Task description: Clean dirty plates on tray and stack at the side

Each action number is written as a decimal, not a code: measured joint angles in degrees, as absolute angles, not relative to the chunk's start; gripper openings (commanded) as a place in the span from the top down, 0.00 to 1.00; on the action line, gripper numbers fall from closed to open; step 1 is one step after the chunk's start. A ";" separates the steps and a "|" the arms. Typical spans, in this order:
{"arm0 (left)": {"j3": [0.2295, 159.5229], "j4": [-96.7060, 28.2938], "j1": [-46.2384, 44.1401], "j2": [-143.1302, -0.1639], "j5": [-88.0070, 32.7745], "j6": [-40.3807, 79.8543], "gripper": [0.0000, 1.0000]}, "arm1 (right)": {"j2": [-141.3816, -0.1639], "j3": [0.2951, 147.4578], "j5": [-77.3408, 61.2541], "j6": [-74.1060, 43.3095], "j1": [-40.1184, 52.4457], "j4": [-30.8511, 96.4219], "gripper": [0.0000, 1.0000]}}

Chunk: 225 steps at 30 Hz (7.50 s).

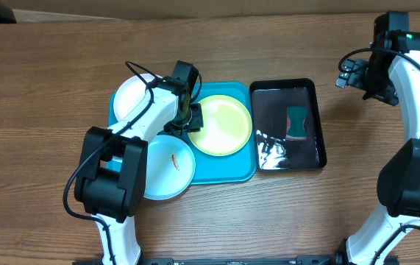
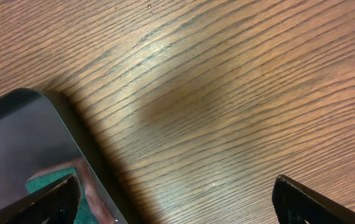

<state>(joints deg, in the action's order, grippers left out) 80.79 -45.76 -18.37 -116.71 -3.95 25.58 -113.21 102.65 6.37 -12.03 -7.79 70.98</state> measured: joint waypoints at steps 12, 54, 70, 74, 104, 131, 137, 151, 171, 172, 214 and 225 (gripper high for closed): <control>80.75 -46.19 -18.11 -116.53 -3.44 25.36 0.96 | -113.21 102.65 6.35 -12.01 -7.79 71.00 0.00; 98.78 -50.61 -19.44 -116.71 -27.86 14.04 0.96 | -113.21 102.65 6.31 -12.03 -7.79 71.02 0.00; 98.80 -55.94 -17.54 -116.71 -38.37 19.84 0.96 | -113.21 102.65 6.33 -12.01 -7.79 71.05 0.00; 98.80 -56.18 -18.33 -116.71 -33.08 19.84 0.96 | -113.21 102.65 6.33 -12.01 -7.79 71.05 0.00; 118.50 -71.48 -26.61 -116.95 -7.86 23.86 0.96 | -113.21 102.63 6.24 -12.03 -7.79 71.02 0.00; 118.52 -70.70 -50.96 -117.03 44.31 23.59 0.96 | -113.21 102.65 6.24 -12.03 -7.79 71.05 0.00; 118.52 -69.76 -58.13 -117.03 63.07 23.42 0.96 | -113.21 102.65 6.22 -12.01 -7.77 71.05 0.00; 118.52 -68.53 -65.49 -117.03 83.92 23.40 0.96 | -113.21 102.63 6.22 -12.03 -7.79 71.07 0.00; 118.54 -69.25 -64.20 -117.03 70.57 24.08 0.96 | -113.21 102.65 6.22 -12.03 -7.79 71.05 0.00; 118.54 -69.47 -63.46 -117.03 67.24 24.56 0.96 | -113.21 102.63 6.22 -12.03 -7.79 71.07 0.00; 118.58 -76.47 -29.80 -117.36 -7.20 18.79 0.96 | -113.21 102.63 6.22 -12.03 -7.79 71.11 0.00; 130.56 -76.18 -59.22 -117.99 48.77 21.37 0.96 | -113.21 102.65 6.22 -12.03 -7.79 71.07 0.00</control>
<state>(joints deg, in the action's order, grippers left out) 130.56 -76.18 -59.22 -117.99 48.77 21.37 -113.21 102.65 6.22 -12.03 -7.79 71.07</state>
